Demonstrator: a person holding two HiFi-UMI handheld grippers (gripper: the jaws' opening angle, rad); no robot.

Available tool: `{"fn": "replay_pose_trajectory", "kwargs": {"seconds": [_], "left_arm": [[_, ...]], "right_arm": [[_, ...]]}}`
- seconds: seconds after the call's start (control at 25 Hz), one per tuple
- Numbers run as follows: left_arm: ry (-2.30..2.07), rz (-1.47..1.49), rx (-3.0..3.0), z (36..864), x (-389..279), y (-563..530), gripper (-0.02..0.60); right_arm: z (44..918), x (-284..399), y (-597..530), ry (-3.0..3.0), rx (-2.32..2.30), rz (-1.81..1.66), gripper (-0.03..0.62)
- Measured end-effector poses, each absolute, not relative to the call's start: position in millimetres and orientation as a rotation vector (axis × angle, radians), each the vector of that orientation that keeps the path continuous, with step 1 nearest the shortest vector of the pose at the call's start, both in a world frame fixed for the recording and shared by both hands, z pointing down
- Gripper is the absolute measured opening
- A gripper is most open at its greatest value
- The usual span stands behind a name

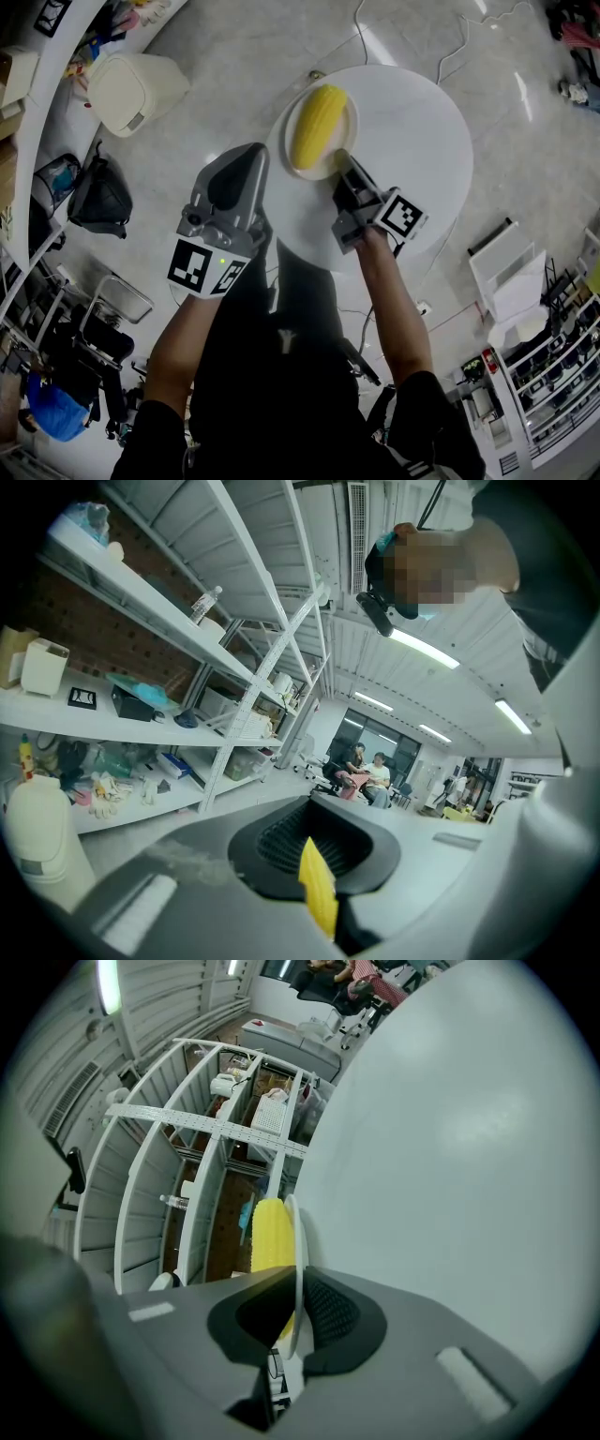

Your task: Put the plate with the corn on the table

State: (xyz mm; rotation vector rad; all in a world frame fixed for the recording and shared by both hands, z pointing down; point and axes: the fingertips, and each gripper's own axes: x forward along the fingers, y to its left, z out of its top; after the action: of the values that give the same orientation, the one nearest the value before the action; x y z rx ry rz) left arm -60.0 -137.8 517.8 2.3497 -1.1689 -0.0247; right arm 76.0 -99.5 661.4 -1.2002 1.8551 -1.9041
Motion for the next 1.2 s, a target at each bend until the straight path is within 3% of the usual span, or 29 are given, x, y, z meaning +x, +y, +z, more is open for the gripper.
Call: {"fn": "replay_pose_trajectory", "kwargs": {"seconds": [1.2], "left_arm": [[-1.167, -0.032, 2.345, 518.3, -54.0, -132.1, 0.005]], "right_arm": [[666.6, 87.7, -100.3, 2.053, -1.534, -1.872, 0.055]]}}
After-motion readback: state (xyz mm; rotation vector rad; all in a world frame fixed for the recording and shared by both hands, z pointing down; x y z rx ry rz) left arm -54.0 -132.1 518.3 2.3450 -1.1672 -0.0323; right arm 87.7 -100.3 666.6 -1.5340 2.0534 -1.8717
